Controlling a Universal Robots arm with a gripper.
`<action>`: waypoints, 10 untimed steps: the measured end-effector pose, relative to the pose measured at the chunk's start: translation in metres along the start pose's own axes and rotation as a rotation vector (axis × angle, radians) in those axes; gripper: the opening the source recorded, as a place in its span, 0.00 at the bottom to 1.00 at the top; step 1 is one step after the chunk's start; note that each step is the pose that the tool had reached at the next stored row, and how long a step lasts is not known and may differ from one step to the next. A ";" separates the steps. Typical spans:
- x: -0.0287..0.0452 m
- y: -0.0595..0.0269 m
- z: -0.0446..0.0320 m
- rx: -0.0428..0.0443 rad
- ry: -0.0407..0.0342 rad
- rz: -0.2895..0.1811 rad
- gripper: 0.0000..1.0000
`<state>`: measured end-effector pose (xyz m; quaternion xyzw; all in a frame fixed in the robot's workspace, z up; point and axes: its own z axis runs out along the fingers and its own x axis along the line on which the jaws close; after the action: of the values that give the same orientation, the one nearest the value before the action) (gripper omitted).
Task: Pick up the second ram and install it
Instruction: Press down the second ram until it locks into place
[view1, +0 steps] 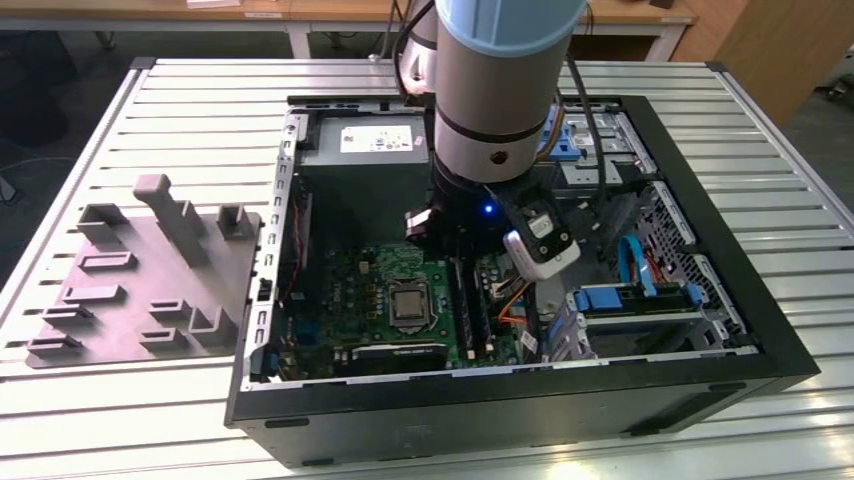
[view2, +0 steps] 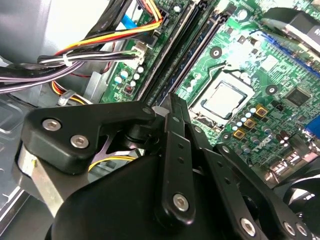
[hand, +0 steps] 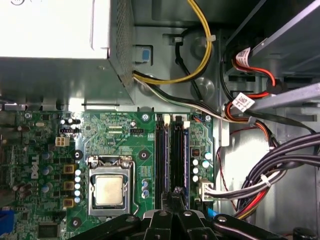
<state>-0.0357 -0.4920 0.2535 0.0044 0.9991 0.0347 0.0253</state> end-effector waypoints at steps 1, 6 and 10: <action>0.0000 0.0010 0.0003 -0.0010 0.0000 0.000 0.10; 0.0001 0.0070 0.0025 -0.0049 0.0000 0.000 0.10; 0.0003 0.0136 0.0043 -0.0025 0.0001 0.000 0.10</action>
<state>-0.0357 -0.4782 0.2501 0.0044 0.9990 0.0359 0.0253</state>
